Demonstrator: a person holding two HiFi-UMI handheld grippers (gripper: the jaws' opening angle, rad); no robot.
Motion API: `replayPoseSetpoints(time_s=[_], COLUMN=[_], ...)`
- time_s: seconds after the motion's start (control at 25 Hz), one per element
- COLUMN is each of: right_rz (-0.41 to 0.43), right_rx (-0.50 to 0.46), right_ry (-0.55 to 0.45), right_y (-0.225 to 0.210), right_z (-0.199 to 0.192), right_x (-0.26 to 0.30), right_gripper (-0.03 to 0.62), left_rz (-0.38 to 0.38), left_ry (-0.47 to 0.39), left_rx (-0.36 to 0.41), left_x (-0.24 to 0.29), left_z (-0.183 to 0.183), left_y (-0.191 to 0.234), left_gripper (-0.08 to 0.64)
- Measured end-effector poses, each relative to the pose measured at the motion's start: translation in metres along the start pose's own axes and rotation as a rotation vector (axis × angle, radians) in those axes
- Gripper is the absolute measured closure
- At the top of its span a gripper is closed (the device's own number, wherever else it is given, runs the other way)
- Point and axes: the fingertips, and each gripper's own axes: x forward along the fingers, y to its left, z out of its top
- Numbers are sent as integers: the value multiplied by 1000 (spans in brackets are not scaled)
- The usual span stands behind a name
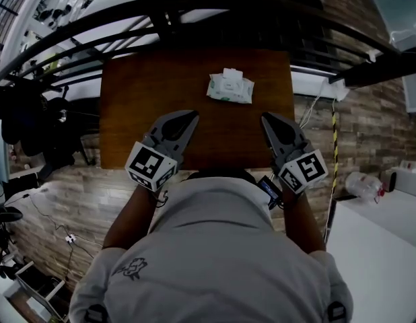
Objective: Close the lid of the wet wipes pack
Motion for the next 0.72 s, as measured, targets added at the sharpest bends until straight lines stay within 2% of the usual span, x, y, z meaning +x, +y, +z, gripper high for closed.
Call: replayPoseSetpoints(time_s=[0.08,0.36,0.72], right_rz=[-2,8,10], right_rx=[9,81,137], right_ry=[14,53,107], right_y=[-12,-60,-122], right_z=[-4,-23,-58], right_x=[7,32,63], right_gripper=[557,557,557], left_rz=[0,3,4], left_ry=[25,84,179], left_rx=[-4,-109,-126], left_x=[9,52,106], left_z=[-7,-39,-76], left_y=[7,38,70], left_gripper=[546,546,546])
